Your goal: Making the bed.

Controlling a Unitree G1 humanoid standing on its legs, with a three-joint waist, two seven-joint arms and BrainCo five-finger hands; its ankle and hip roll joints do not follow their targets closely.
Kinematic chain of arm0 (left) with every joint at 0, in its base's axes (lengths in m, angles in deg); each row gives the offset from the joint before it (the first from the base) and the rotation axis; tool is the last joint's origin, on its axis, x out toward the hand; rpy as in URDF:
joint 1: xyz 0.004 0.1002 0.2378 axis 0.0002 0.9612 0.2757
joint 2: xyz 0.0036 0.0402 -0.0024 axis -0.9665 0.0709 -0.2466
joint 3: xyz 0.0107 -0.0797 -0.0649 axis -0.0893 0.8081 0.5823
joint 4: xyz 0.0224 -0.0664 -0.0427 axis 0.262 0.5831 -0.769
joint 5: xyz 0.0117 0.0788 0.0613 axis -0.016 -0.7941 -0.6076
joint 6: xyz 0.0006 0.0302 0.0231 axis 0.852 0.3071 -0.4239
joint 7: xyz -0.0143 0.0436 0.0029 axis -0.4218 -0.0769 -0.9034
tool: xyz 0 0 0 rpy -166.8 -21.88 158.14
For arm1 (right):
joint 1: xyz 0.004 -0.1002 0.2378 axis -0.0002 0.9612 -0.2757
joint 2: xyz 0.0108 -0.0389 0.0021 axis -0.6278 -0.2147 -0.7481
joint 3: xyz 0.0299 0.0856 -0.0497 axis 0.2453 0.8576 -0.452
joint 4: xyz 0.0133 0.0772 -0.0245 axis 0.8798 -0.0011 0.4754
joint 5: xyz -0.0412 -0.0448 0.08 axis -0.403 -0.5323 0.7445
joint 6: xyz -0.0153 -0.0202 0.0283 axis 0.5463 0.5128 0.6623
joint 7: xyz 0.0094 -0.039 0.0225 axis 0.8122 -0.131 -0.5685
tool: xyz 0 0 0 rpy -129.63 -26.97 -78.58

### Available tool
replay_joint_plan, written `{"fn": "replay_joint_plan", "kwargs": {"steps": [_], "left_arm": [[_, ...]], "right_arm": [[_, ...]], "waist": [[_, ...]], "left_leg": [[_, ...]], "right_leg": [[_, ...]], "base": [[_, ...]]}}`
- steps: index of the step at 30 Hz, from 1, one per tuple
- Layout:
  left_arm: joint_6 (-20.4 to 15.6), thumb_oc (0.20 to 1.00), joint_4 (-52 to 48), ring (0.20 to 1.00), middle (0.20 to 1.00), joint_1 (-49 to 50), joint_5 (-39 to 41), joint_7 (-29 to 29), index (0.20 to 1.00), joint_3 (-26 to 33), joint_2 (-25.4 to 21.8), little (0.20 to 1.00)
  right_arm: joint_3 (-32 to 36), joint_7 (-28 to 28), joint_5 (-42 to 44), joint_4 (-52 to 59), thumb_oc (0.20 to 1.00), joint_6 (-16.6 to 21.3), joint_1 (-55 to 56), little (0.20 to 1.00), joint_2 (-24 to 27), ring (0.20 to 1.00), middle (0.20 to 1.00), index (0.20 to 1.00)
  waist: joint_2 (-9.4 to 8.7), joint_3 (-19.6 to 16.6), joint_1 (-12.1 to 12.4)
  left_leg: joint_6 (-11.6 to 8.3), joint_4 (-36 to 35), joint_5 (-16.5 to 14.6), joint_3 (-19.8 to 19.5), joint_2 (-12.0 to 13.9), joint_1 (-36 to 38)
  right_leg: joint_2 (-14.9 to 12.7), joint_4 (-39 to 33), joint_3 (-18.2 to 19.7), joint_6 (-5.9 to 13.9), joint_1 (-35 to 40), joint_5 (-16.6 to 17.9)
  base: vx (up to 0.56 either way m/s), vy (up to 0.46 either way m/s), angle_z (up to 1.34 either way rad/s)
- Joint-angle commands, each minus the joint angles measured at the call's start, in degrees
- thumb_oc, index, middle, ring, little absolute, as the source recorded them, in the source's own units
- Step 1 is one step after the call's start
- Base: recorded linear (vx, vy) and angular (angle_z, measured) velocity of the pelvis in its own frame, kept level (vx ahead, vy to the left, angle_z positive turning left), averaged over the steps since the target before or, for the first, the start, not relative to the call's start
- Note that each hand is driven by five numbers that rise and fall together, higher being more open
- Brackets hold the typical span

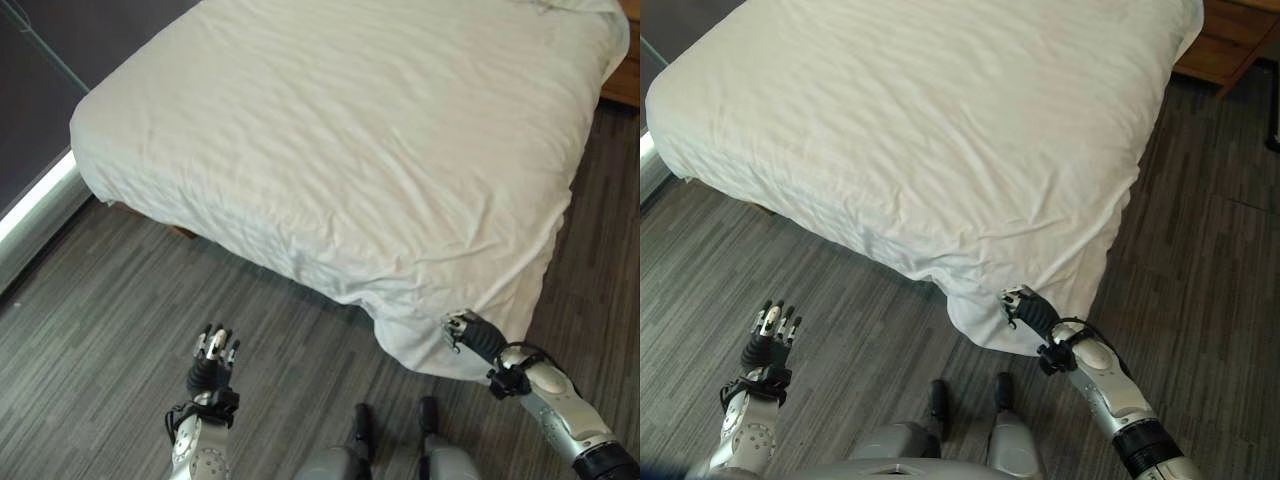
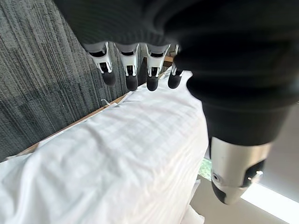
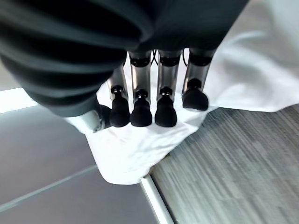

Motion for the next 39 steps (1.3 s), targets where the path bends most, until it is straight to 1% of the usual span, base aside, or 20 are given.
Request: {"fn": "replay_joint_plan", "kwargs": {"steps": [1,5,9,11,13,15,18,19,20,22,23,26,28,29,31,32,33,35,36,39], "left_arm": [[-2.3,1.0,1.2,1.0,1.0,-4.4,0.9,-0.3,1.0,0.3,-2.0,1.0],[-2.5,1.0,1.4,1.0,1.0,-5.1,0.8,-0.1,1.0,-1.4,-1.2,1.0],[-2.4,1.0,2.3,1.0,1.0,-6.3,0.8,0.6,1.0,-3.3,-0.8,1.0],[-2.5,1.0,2.0,1.0,1.0,-6.4,1.2,0.7,1.0,-3.9,-0.7,1.0],[-2.8,1.0,1.4,1.0,1.0,-6.8,1.5,1.3,1.0,-5.6,-1.5,1.0],[-2.7,1.0,1.4,1.0,1.0,-6.9,1.8,1.3,1.0,-5.9,-1.5,1.0],[-2.1,1.0,1.8,1.0,1.0,-7.7,2.3,1.4,1.0,-7.1,-2.0,1.0],[-2.1,1.0,1.8,1.0,1.0,-7.7,2.3,1.4,1.0,-7.1,-2.0,1.0],[-1.6,1.0,1.5,1.0,1.0,-7.7,2.1,1.1,1.0,-7.3,-2.5,1.0],[-1.2,1.0,-0.2,1.0,1.0,-7.0,1.2,0.7,1.0,-7.2,-2.9,1.0],[-1.2,1.0,-0.2,1.0,1.0,-7.0,1.2,0.7,1.0,-7.3,-2.9,1.0],[-0.9,1.0,-0.7,1.0,1.0,-6.3,0.4,0.1,1.0,-5.6,-2.5,1.0],[-0.8,1.0,-0.5,1.0,1.0,-6.1,0.3,-0.1,1.0,-5.1,-2.4,1.0],[-0.6,1.0,-1.0,1.0,1.0,-5.6,0.1,-0.5,1.0,-4.4,-2.2,1.0],[-0.7,1.0,-1.7,1.0,1.0,-5.5,0.0,-0.4,1.0,-4.0,-2.3,1.0],[-0.8,1.0,-1.9,1.0,1.0,-5.9,-0.2,-0.5,1.0,-3.9,-2.3,1.0],[-0.8,1.0,-1.9,1.0,1.0,-5.9,-0.2,-0.5,1.0,-4.0,-2.4,1.0],[-0.9,1.0,-2.7,1.0,1.0,-6.3,-0.4,-0.6,1.0,-3.7,-2.9,1.0],[-0.9,1.0,-2.7,1.0,1.0,-6.3,-0.4,-0.5,1.0,-3.8,-2.8,1.0],[-1.0,1.0,-3.3,1.0,1.0,-6.2,0.2,-0.5,1.0,-3.2,-3.5,1.0]], "right_arm": [[-2.8,-0.3,-6.8,0.4,0.2,2.3,-6.5,0.2,-1.4,0.2,0.2,0.2],[-6.6,-0.7,-8.3,-0.6,0.2,2.3,-11.3,0.2,-4.2,0.2,0.2,0.2],[-8.6,-3.5,-11.8,-8.1,0.2,2.4,-17.6,0.2,-6.3,0.2,0.2,0.2],[-7.9,-4.6,-10.7,-11.1,0.2,2.1,-18.9,0.2,-6.9,0.2,0.2,0.2],[-4.3,-9.1,-8.7,-19.6,0.2,2.4,-24.4,0.2,-6.7,0.2,0.2,0.2],[-2.6,-10.4,-7.6,-23.0,0.2,2.5,-25.3,0.2,-6.7,0.2,0.2,0.2],[2.9,-13.8,-6.5,-40.4,0.2,2.1,-29.5,0.2,-4.3,0.2,0.2,0.2],[2.9,-13.8,-6.5,-40.4,0.2,2.1,-29.6,0.2,-4.3,0.2,0.2,0.2],[5.9,-15.0,-7.5,-49.3,0.2,1.4,-30.6,0.2,-1.9,0.2,0.2,0.2],[11.1,-16.3,-7.9,-56.8,0.2,0.7,-28.1,0.2,1.6,0.2,0.2,0.2],[11.2,-16.3,-7.9,-56.8,0.2,0.7,-28.0,0.2,1.6,0.2,0.2,0.2],[15.4,-15.7,-12.3,-59.5,0.2,-0.1,-17.7,0.2,2.6,0.2,0.2,0.2],[16.0,-15.4,-14.5,-60.4,0.2,-0.5,-15.0,0.2,2.5,0.2,0.2,0.2],[18.6,-15.5,-17.7,-63.6,0.2,-1.4,-9.8,0.2,3.0,0.2,0.2,0.2],[21.3,-16.4,-16.9,-64.7,0.2,-1.6,-7.5,0.2,3.2,0.2,0.2,0.2],[25.0,-16.6,-16.0,-66.2,0.2,-1.7,-3.5,0.2,4.0,0.2,0.2,0.2],[25.1,-16.6,-16.0,-66.2,0.2,-1.7,-3.4,0.2,4.0,0.2,0.2,0.2],[32.7,-18.4,-12.6,-68.0,0.2,-2.0,1.3,0.2,7.0,0.2,0.2,0.2],[32.8,-18.4,-12.6,-68.0,0.2,-2.0,1.3,0.2,7.0,0.2,0.2,0.2],[39.6,-20.8,-8.6,-67.1,0.2,-1.2,2.9,0.2,11.9,0.2,0.2,0.2]], "waist": [[-1.02,0.6,1.1],[-0.27,1.4,2.0],[0.78,2.3,3.0],[1.16,2.6,3.3],[2.31,3.7,4.5],[2.52,3.9,4.8],[3.53,4.8,6.0],[3.5,4.8,6.1],[4.06,5.1,6.3],[4.95,5.5,6.3],[4.96,5.5,6.3],[4.52,6.0,4.5],[4.31,5.9,4.0],[4.05,6.1,2.7],[3.89,6.0,2.0],[3.55,5.8,0.5],[3.57,5.8,0.6],[3.05,5.6,-1.3],[3.04,5.6,-1.3],[2.77,4.8,-2.8]], "left_leg": [[-3.53,0.3,3.0,-1.3,1.0,-1.5],[-3.53,0.3,3.5,-1.3,1.0,-3.2],[-3.51,0.3,4.0,-1.8,0.8,-4.7],[-3.54,0.3,4.2,-1.9,0.7,-5.3],[-3.74,0.3,5.1,-2.2,0.5,-7.7],[-3.74,0.3,5.2,-2.3,0.4,-8.3],[-3.88,0.3,5.6,-2.8,0.3,-9.9],[-3.88,0.3,5.7,-2.8,0.3,-10.1],[-3.84,0.3,5.8,-3.0,0.2,-10.7],[-3.93,0.3,5.9,-3.2,-0.1,-11.4],[-3.93,0.3,5.9,-3.1,-0.1,-11.4],[-3.89,0.3,5.5,-3.0,0.1,-11.1],[-3.84,0.3,5.4,-2.9,0.1,-11.0],[-3.73,0.3,4.8,-2.8,0.2,-10.3],[-3.7,0.3,4.8,-2.5,0.2,-10.2],[-3.71,0.3,4.5,-2.1,0.4,-9.8],[-3.71,0.3,4.5,-2.0,0.4,-9.8],[-3.73,0.3,3.7,-1.6,0.5,-8.5],[-3.74,0.3,3.9,-1.6,0.6,-8.7],[-3.75,0.3,3.1,-1.2,0.7,-7.6]], "right_leg": [[-4.2,1.0,-1.3,2.73,-0.1,2.7],[-4.2,1.0,-1.3,2.69,-1.8,3.1],[-4.3,1.0,-1.5,2.5,-3.1,3.3],[-4.3,1.0,-1.5,2.48,-3.6,3.5],[-4.3,1.0,-1.7,2.53,-6.0,4.3],[-4.3,1.0,-1.6,2.48,-6.5,4.5],[-4.2,1.0,-1.8,2.26,-8.0,4.6],[-4.2,1.0,-1.7,2.25,-8.2,4.7],[-4.2,1.0,-1.6,2.2,-8.7,4.8],[-4.2,1.0,-1.6,2.32,-9.4,4.9],[-4.2,1.0,-1.6,2.32,-9.4,4.9],[-3.8,1.0,-0.9,2.21,-9.3,4.6],[-3.7,1.0,-0.8,2.12,-9.3,4.5],[-3.6,1.0,-0.5,2.07,-8.8,4.2],[-3.5,1.0,-0.3,2.04,-8.9,4.2],[-3.5,1.0,0.1,2.06,-8.8,4.2],[-3.5,1.0,0.2,2.06,-8.8,4.1],[-3.4,1.0,0.6,2.07,-7.9,3.6],[-3.4,1.0,0.7,2.04,-8.1,3.8],[-3.4,1.0,1.0,2.09,-7.3,3.1]], "base": [[-0.03,0.014,0.0],[-0.04,0.005,0.01],[-0.05,0.012,-0.01],[-0.08,0.02,0.05],[-0.11,0.014,0.05],[-0.04,-0.006,0.07],[-0.05,-0.011,0.11],[-0.01,0.003,0.13],[-0.01,0.01,0.11],[-0.01,0.012,0.04],[0.0,0.0,0.0],[0.01,0.0,0.01],[0.05,0.002,0.0],[0.05,0.01,0.01],[0.04,0.022,-0.01],[0.04,0.026,-0.03],[0.05,0.027,-0.11],[0.04,0.016,-0.21],[0.02,0.001,-0.22],[0.03,0.013,-0.23]]}}
